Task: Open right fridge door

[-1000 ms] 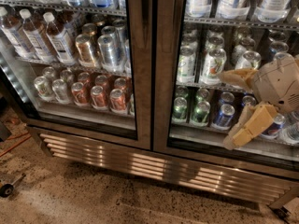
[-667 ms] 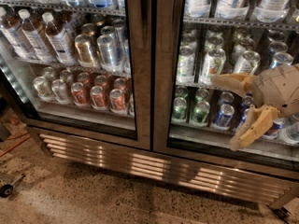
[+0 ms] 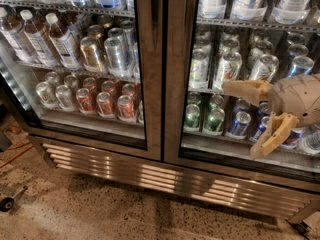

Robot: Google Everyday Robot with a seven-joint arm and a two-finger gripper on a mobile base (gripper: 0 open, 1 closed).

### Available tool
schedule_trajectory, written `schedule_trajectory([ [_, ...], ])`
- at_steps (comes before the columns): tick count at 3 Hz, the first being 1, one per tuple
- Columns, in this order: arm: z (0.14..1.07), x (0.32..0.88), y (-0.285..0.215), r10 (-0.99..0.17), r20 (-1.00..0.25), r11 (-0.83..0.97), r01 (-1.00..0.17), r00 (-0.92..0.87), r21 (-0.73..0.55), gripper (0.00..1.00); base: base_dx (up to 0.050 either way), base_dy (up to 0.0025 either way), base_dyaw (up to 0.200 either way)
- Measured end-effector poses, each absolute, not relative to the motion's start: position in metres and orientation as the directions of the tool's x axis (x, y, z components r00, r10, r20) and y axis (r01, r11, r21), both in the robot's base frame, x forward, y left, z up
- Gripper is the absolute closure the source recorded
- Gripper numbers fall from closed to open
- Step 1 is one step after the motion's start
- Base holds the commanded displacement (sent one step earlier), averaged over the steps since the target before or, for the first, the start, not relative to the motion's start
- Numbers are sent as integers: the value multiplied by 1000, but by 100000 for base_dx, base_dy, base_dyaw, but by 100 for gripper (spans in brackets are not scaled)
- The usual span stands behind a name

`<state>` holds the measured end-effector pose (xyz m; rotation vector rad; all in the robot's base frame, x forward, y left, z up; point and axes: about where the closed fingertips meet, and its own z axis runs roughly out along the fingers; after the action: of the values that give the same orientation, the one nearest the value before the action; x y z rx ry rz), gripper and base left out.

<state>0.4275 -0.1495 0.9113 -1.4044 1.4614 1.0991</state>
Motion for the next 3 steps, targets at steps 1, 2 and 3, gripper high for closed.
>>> schedule_trajectory([
  [1,915,429,-141,-231,-971,44,-998,-61,52,0,0,0,0],
  [2,920,401,-123,-147,-989,109,-994,-28,12,0,0,0,0],
  [3,920,401,-123,-147,-989,110,-994,-28,12,0,0,0,0],
])
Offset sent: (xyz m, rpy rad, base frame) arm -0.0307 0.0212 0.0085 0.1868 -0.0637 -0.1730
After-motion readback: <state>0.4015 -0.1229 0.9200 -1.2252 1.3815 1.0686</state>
